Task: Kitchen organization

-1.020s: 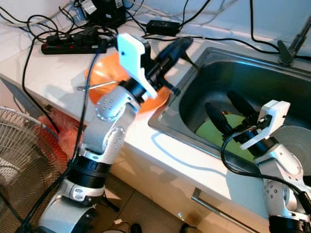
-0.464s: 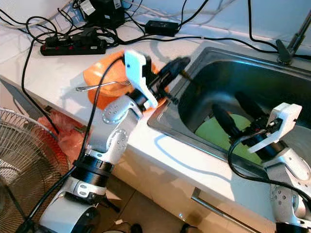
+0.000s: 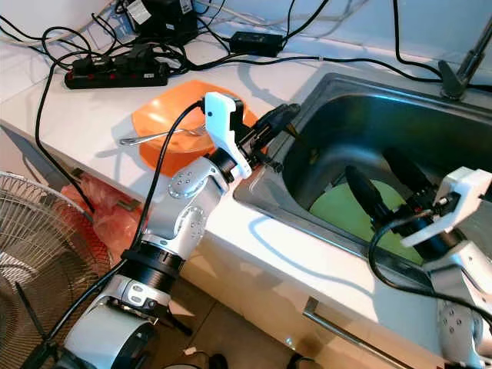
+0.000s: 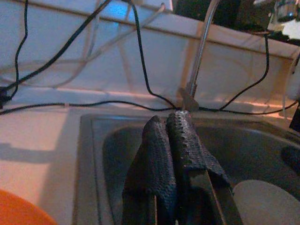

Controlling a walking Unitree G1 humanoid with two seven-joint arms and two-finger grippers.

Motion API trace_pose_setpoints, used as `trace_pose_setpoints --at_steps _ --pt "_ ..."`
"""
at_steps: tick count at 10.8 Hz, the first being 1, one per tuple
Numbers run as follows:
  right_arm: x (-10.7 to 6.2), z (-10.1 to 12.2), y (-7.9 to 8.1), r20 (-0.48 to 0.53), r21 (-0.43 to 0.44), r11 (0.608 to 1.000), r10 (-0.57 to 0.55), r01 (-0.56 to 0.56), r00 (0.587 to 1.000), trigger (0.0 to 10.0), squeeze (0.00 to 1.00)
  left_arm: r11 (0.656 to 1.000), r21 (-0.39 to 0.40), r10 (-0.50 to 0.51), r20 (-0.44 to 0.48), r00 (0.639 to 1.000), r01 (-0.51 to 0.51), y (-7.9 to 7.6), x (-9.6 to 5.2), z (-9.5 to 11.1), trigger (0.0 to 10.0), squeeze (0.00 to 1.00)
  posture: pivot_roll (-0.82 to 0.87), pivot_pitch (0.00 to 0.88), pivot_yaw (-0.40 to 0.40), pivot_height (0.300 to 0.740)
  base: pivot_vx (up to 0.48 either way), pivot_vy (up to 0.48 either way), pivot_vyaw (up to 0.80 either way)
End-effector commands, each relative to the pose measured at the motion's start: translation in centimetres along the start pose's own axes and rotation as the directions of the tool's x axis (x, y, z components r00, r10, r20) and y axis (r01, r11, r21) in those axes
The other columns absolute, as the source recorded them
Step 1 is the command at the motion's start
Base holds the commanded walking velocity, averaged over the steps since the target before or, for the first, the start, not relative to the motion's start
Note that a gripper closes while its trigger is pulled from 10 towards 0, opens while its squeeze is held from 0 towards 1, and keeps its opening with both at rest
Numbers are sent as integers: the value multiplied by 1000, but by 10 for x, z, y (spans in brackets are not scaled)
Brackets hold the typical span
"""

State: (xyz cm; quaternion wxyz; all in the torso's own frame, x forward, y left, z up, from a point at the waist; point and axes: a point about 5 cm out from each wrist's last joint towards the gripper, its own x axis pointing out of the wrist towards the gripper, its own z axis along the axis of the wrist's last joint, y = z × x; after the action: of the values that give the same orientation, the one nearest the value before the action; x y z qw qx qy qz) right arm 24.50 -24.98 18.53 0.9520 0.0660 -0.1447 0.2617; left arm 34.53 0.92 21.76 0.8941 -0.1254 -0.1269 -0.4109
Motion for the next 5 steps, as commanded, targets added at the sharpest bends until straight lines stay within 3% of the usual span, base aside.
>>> trace_pose_setpoints --at_steps 1,2,5 --pt "0 3 3 12 4 1000 7 -7 1000 10000 0 992 -55 -113 74 991 117 -38 28 10 10000 0 -88 135 113 740 0 0 0" --pt "0 2 5 10 9 1000 7 -7 1000 10000 0 984 -62 -164 65 984 168 -49 33 7 10000 0 -87 136 115 740 0 0 0" --pt "3 -2 10 8 26 999 20 -20 1000 10000 0 976 -86 -200 21 980 201 -60 35 -8 10000 0 -87 141 118 740 0 0 0"
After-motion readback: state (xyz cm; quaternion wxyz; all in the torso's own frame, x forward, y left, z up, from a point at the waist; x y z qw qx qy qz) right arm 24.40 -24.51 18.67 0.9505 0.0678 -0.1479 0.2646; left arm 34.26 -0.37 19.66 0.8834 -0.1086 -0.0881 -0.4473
